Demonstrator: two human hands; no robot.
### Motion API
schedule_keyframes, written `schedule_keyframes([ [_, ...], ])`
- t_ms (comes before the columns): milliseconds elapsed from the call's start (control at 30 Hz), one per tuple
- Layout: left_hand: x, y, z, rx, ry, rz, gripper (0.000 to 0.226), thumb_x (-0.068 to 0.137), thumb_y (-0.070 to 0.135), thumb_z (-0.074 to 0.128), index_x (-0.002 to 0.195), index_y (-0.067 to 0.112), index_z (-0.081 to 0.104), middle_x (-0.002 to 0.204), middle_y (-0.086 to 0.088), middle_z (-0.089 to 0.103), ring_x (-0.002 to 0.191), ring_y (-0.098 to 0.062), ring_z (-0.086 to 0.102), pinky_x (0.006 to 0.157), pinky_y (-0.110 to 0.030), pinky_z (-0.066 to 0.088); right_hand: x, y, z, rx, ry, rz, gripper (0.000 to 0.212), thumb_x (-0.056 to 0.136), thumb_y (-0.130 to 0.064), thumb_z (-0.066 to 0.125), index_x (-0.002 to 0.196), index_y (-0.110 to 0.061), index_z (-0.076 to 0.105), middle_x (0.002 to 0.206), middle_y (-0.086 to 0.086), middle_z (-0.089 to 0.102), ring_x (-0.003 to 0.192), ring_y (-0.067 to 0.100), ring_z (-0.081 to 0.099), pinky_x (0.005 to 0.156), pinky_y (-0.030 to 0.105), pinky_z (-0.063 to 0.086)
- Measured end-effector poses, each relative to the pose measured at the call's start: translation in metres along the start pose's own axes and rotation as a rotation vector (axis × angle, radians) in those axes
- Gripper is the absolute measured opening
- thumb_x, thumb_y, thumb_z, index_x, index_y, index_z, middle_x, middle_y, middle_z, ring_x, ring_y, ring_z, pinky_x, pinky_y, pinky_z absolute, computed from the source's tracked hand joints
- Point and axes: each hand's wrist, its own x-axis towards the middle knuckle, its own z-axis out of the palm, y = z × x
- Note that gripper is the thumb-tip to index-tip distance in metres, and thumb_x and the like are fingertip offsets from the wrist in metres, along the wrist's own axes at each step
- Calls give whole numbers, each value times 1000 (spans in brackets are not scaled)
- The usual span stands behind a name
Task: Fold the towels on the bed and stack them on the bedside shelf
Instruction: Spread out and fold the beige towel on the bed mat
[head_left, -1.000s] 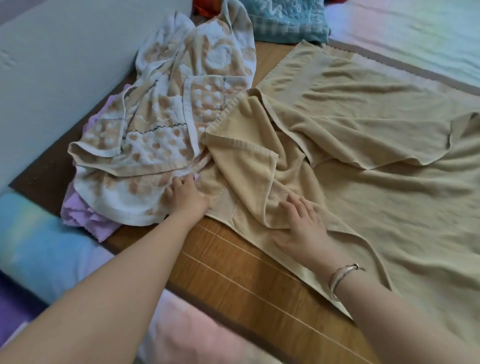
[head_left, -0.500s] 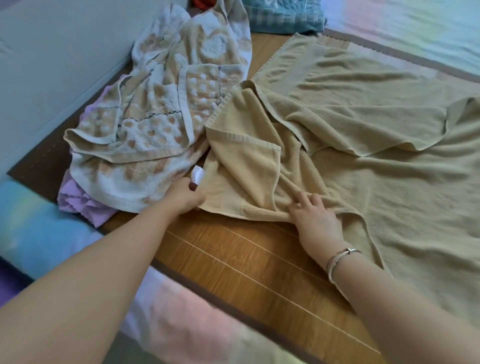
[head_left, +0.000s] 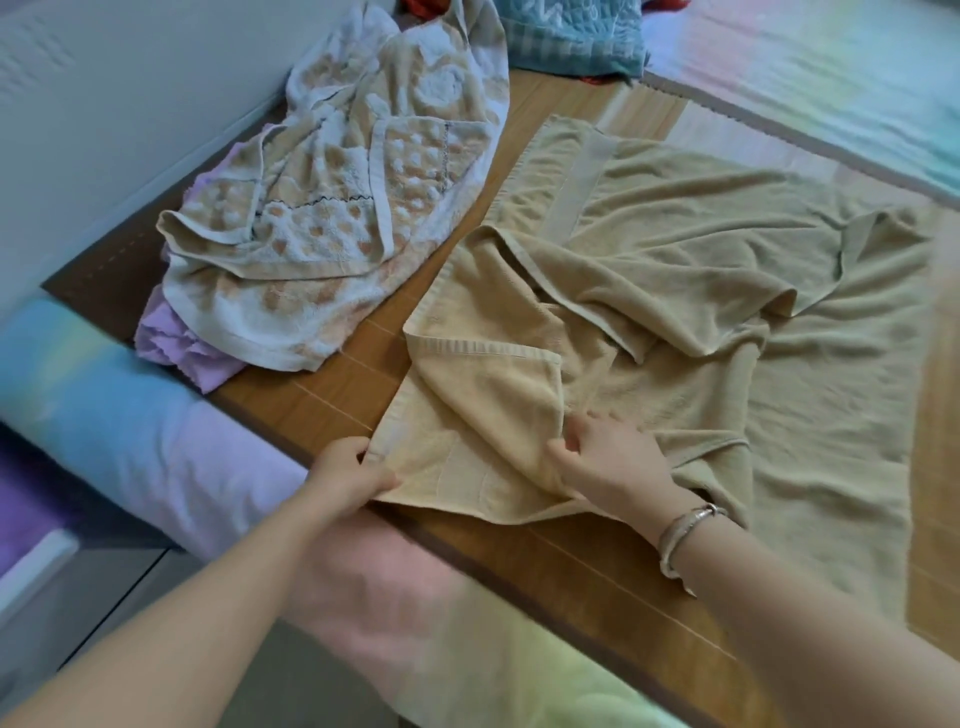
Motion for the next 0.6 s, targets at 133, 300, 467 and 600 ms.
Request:
schedule_keyframes([
  [133, 3, -24, -24, 2, 136, 12, 27, 75, 23, 78, 79, 1, 63, 72, -6, 58, 70, -20, 51, 59, -30, 35, 23, -27, 25, 529, 7, 201, 57, 77, -67, 52, 100, -15, 53, 93, -1, 59, 87, 18, 58, 75, 37, 51],
  [300, 9, -35, -36, -24, 301, 45, 29, 73, 22, 79, 80, -2, 65, 70, -6, 57, 68, -19, 50, 57, -29, 34, 24, -70, 28, 828, 174, 0, 19, 86, -19, 57, 105, -19, 53, 78, -9, 56, 73, 9, 55, 66, 28, 45],
  [467, 17, -49, -54, -154, 379, -58, 15, 78, 14, 72, 91, 13, 64, 87, -3, 65, 86, -23, 60, 60, -27, 40, 6, -114, 40, 502, 138, -386, 30, 89, -20, 51, 116, -32, 56, 81, -10, 54, 68, 8, 49, 63, 29, 44],
  [600, 17, -51, -53, -268, 389, 26, 20, 90, 31, 60, 97, 13, 59, 97, -3, 66, 87, -21, 60, 68, -30, 45, 14, -133, 57, 402, 138, -424, 33, 94, -25, 47, 125, -34, 56, 98, -9, 58, 84, 11, 55, 66, 28, 41],
])
